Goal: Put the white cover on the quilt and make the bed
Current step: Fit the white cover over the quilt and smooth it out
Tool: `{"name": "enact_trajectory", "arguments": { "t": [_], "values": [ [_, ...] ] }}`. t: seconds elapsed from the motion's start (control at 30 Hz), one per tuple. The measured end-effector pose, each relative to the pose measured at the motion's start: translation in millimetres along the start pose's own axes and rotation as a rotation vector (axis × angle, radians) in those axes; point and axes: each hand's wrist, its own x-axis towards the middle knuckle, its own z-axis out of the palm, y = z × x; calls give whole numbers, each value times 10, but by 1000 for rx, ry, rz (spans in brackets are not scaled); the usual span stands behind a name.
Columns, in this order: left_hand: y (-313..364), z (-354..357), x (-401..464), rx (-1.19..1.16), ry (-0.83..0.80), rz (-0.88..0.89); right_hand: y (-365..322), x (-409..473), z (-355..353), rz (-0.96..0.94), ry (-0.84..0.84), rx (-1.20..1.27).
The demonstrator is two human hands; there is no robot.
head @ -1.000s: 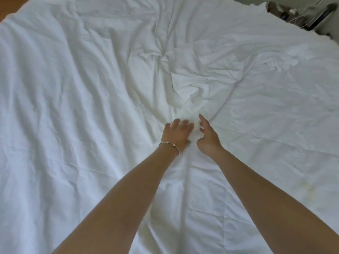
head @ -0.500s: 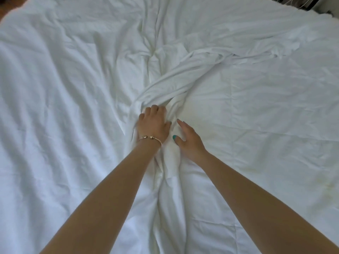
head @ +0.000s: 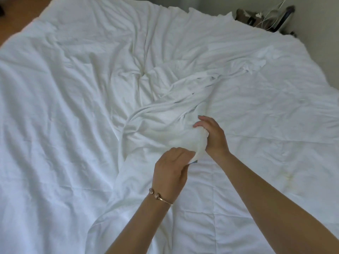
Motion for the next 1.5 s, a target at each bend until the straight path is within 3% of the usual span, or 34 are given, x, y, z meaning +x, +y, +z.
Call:
{"name": "enact_trajectory", "arguments": {
  "t": [0.07,0.13,0.27,0.37,0.47,0.53,0.6,0.7,0.8,0.87,0.97,1.13,1.23,1.37,1.4,1.5],
  "values": [
    [89,-63,-130,102,-77,-133,156,-288,-214,-3,-20,-79],
    [150,-48,-262,103,-266,-261,220,-646,-390,14,-34,-123],
    [279,19,-505,299,-491,-268,273,-1227,-727,-23,84,-150],
    [513,-50,-539,360,-525,-502,128,-1626,-1080,193,277,78],
    [911,-64,-579,61,-501,-751,60,-1916,-1358,448,468,382],
    [1200,-17,-612,-80,-452,-768,83,-2036,-1513,614,540,706],
    [1468,10,-636,-102,-480,-716,138,-2182,-1677,622,494,756],
    [1778,16,-723,-24,-595,-717,271,-2449,-1999,438,201,390],
    [2053,53,-961,189,-692,-557,597,-2790,-2397,189,-282,-344],
    [2306,117,-1159,291,-769,-463,838,-3026,-2662,26,-570,-706],
    [2816,409,-1472,331,-901,-384,1187,-3397,-3093,-80,-789,-878],
    [3548,1350,-1965,175,-1085,-415,1977,-4099,-3712,-32,-876,-1005],
    [3869,1787,-2263,44,-1138,-424,2469,-4556,-3999,91,-853,-1020],
    [4149,2075,-2596,110,-1149,-418,2963,-5045,-4051,269,-815,-1022],
    [4203,2103,-2641,162,-1130,-442,3038,-5123,-4026,239,-733,-970],
    [4284,2084,-2709,426,-1109,-394,3148,-5291,-3958,-201,-345,-727]
  ]
}}
